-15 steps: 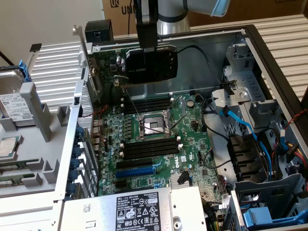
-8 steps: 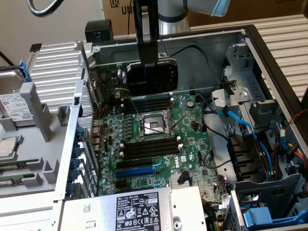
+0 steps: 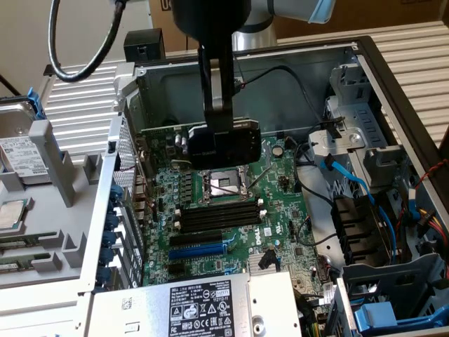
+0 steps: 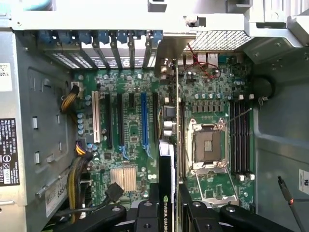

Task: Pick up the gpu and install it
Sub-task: 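Insert the gpu into the slot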

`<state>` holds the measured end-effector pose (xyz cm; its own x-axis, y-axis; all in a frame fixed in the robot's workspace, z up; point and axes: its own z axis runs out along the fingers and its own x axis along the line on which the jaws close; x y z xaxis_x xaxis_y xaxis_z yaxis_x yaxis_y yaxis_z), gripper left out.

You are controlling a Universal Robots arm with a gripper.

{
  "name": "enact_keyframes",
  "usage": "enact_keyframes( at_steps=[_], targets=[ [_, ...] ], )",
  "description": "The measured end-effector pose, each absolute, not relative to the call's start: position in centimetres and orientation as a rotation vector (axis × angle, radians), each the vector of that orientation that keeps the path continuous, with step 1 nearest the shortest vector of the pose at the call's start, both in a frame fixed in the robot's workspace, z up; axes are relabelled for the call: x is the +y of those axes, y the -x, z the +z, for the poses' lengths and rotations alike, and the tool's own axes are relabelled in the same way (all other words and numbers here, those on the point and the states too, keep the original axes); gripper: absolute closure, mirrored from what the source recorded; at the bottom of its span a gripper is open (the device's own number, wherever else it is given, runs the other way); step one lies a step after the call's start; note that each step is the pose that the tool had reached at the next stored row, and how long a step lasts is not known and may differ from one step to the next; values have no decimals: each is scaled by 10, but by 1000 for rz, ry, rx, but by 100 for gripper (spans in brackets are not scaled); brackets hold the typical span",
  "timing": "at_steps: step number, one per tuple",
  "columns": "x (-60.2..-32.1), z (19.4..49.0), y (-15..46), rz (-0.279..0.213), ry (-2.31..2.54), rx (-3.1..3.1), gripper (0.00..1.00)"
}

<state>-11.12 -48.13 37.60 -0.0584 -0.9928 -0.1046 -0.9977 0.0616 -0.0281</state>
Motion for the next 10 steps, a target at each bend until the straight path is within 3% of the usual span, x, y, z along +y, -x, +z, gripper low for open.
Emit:
enact_keyframes(
  at_steps=[10],
  targets=[
    [-474,351,111,53,2123,2209,74]
  ],
)
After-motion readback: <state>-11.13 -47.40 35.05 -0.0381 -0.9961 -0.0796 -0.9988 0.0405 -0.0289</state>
